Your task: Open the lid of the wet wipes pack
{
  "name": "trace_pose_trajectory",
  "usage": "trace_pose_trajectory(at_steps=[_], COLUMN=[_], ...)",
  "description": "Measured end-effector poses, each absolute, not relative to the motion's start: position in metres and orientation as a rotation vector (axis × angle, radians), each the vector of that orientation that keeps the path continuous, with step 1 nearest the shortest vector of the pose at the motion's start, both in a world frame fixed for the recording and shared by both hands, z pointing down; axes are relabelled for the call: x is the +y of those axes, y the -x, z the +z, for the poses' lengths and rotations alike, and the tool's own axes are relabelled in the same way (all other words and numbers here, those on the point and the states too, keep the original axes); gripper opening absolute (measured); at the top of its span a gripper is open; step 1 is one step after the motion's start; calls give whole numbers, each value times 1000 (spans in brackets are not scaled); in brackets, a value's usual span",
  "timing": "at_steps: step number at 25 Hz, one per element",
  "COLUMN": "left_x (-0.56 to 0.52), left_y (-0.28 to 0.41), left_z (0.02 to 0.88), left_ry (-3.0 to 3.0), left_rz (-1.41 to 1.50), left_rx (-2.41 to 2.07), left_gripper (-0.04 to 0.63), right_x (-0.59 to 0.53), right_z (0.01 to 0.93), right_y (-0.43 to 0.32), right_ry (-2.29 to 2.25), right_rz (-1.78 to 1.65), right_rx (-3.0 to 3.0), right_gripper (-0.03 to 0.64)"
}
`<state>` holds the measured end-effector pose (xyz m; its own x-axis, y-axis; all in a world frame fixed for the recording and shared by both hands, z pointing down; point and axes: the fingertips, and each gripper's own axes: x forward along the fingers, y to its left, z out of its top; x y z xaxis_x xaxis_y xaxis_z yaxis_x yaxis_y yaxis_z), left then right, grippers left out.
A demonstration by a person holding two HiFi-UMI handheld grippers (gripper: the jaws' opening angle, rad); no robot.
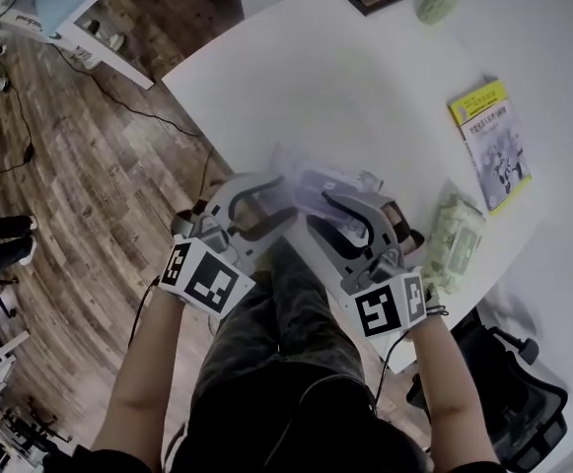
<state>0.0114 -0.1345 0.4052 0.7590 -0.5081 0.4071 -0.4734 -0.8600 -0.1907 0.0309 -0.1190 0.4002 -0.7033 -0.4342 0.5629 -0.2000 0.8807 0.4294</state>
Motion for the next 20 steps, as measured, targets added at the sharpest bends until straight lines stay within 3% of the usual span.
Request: trace_pose_trajectory(at_steps=[5,10,18,20], left_x=[-139,-179,-232,-238], left_y=[-5,40,0,-6], left_z=[396,380,403,403], left_ry=[2886,2971,2883,2881], left_rz=[-619,-321,-474,-442], left_rx=[891,1348,1250,1228], left_gripper=[193,193,192,166], right_x=[-115,-111,-111,-111], right_z=[404,409,407,408], right_y=[-31,-30,-32,-32], right_ry=[-446,-466,-492,-501], right_rz=[-475,-464,-483,-481], right_rx=[-2329,-2354,-2372,-2375], right_gripper=[158,104,78,78])
